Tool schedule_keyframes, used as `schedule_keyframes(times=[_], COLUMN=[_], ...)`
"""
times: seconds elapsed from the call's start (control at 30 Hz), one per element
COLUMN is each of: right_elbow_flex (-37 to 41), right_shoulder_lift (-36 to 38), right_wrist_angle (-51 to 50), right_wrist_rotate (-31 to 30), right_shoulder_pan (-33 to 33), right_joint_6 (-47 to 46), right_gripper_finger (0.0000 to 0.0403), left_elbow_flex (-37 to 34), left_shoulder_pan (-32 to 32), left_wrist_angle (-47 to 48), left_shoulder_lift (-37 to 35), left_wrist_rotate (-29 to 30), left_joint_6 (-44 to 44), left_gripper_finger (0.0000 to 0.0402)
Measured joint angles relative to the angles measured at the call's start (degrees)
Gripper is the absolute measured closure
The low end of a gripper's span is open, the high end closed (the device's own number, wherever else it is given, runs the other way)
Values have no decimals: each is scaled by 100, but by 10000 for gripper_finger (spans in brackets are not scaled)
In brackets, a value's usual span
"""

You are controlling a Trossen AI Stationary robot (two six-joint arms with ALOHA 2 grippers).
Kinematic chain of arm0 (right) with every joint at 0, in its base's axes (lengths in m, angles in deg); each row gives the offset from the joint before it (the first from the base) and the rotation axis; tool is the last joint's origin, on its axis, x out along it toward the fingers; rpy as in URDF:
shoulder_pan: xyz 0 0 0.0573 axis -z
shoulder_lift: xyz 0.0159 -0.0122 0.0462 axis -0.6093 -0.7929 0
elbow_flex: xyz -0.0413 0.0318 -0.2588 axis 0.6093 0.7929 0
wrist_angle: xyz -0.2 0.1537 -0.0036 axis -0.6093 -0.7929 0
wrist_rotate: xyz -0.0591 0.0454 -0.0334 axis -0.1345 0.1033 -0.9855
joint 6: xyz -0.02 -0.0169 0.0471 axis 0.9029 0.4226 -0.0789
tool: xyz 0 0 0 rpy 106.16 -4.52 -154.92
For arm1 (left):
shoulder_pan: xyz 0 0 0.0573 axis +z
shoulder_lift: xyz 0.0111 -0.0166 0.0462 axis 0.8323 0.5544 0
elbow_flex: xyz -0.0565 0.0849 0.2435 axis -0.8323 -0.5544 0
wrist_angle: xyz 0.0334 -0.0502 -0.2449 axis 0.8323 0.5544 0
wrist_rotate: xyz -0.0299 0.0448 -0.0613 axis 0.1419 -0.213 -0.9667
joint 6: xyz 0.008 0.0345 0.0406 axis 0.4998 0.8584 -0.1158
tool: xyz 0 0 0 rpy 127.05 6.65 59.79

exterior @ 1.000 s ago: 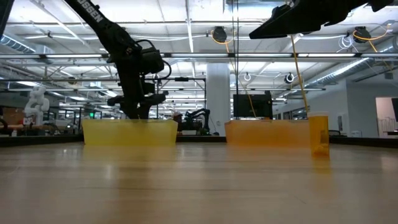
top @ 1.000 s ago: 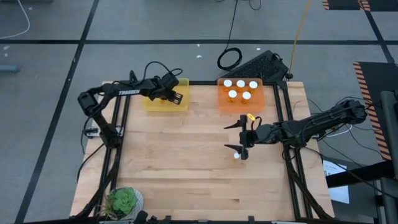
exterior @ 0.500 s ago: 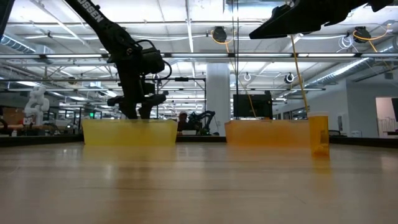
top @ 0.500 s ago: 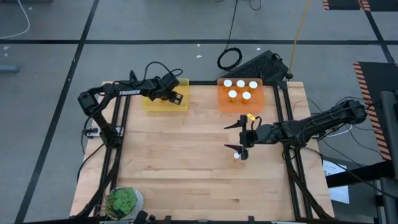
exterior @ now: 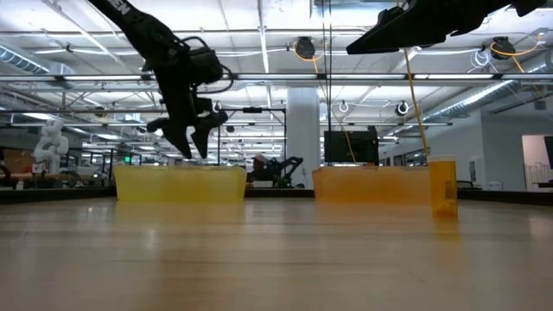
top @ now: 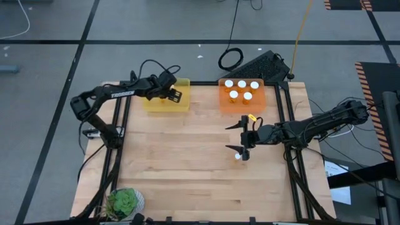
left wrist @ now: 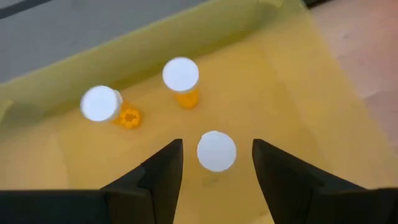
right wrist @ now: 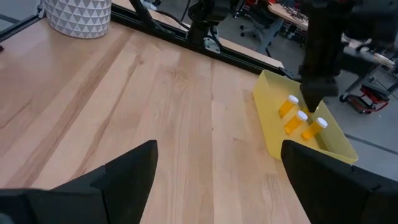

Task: Pick and place medicine bottles into bin by pill shape (circle, oval)
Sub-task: Put the small yellow pill bottle into the transparent yellow bin

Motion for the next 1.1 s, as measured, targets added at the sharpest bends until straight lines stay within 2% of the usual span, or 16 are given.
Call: schedule_keyframes(times=[0.23, 0.4, 0.6, 0.87, 1.1], right_elbow_flex=[0, 0, 0, 0, 0], right_shoulder_lift=[0, 0, 2, 2, 2], right_wrist_angle=[0, 2, 4, 4, 4], right_wrist_rotate=[0, 0, 0, 0, 0], right_shoulder_pan=[0, 0, 0, 0, 0], right_joint_6=[0, -2, -2, -44, -44], right_gripper_finger=[65, 65, 65, 65, 65], left_elbow_flex=[4, 192, 1307, 3047, 4010], left_shoulder_pan=[-9, -9, -46, -172, -368], left_wrist_angle=[455, 1136, 2649, 4095, 5318], left_shoulder_lift=[-745, -1233, -1404, -1410, -1410], left_wrist_rotate=[-12, -281, -307, -417, -464], left_joint_6=[2, 79, 338, 692, 813], left_gripper_finger=[204, 204, 204, 204, 204])
